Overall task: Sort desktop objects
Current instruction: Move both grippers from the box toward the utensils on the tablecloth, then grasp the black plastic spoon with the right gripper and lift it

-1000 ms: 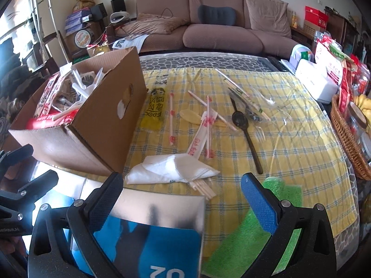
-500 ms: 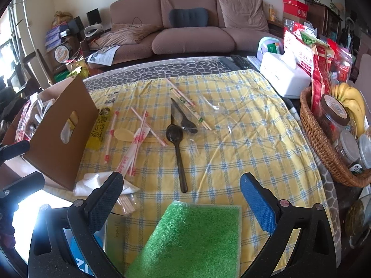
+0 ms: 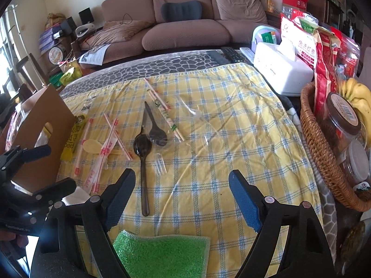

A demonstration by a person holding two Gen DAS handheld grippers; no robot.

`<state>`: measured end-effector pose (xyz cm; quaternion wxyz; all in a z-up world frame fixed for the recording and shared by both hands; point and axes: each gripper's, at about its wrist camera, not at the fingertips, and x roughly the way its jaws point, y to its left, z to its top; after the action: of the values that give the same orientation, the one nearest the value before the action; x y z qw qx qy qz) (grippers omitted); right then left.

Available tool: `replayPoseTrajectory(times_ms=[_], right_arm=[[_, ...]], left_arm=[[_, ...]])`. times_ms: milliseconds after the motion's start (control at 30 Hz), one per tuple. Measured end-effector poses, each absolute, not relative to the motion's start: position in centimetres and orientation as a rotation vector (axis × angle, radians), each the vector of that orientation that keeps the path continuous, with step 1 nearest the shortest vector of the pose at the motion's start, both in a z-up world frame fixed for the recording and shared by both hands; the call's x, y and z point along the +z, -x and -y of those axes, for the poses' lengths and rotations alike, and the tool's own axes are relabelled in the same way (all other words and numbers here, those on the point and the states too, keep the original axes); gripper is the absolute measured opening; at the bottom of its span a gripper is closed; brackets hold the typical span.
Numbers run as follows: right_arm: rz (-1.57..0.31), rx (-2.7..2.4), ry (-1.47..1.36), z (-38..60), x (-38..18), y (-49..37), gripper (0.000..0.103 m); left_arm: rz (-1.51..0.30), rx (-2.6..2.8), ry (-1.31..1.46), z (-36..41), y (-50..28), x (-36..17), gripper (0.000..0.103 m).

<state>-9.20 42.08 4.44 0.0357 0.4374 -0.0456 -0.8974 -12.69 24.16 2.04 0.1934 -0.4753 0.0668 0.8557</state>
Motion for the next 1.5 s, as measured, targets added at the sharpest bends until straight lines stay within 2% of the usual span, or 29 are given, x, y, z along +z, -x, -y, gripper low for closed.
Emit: replayPoseTrajectory(times_ms=[100,300,367,433,667,1033,1100,1167,1233,1300,1333,1367,1433,1500], right_arm=[[0.143,-2.731,-1.342,-41.8,3.6,10.3,0.082],[0.211,-2.695,-1.349,-41.5,1.8,12.5,0.068],[0.266,-2.673,-1.339,-41.5,1.3,13.3,0.057],[0.289,-2.639,-1.333,-41.1,0.7,14.2,0.055],[0.130,-2.555,-1.362,-38.2,-1.0,18.4,0.055],[0.123,-2.481,-1.413,-38.4,-3.3,21.8,0.055],[0.113,-2.472,-1.413,-38.4,-3.3,21.9,0.057],[0.099,-2.468,-1.418,-38.6,-3.4,22.0,0.064],[0.117,-2.458,-1.416,-38.7,-3.6,22.1,0.064],[0.119,-2.457,-1.405,-38.6,-3.6,22.1,0.057],[0.142,-2.445,-1.398,-38.6,-3.5,22.0,0.040],[0.168,-2.435,-1.396,-38.6,-3.5,22.0,0.034],[0.182,-2.442,-1.386,-38.6,-3.2,21.7,0.030],[0.210,-2.448,-1.375,-38.7,-2.8,21.2,0.030]], left_arm=[[-0.140,2.373,1.416,-23.9,14.5,0.1,0.094],[-0.081,2.355,1.437,-24.0,16.2,-0.9,0.093],[-0.073,2.356,1.418,-24.1,16.5,-0.6,0.093],[-0.065,2.354,1.421,-24.2,17.0,-0.5,0.093],[-0.056,2.344,1.453,-23.6,17.9,-1.5,0.093],[0.013,2.307,1.460,-23.1,18.4,-1.6,0.093],[0.021,2.302,1.459,-23.0,18.4,-1.6,0.093],[0.020,2.300,1.459,-23.0,18.3,-1.6,0.093],[0.028,2.298,1.461,-23.0,18.3,-1.7,0.093],[0.038,2.294,1.462,-23.0,18.3,-1.7,0.093],[0.038,2.293,1.463,-23.0,18.3,-1.7,0.093],[0.036,2.294,1.463,-23.1,18.3,-1.7,0.093],[0.035,2.298,1.463,-23.0,18.3,-1.5,0.093],[0.039,2.302,1.462,-23.0,18.2,-1.3,0.093]])
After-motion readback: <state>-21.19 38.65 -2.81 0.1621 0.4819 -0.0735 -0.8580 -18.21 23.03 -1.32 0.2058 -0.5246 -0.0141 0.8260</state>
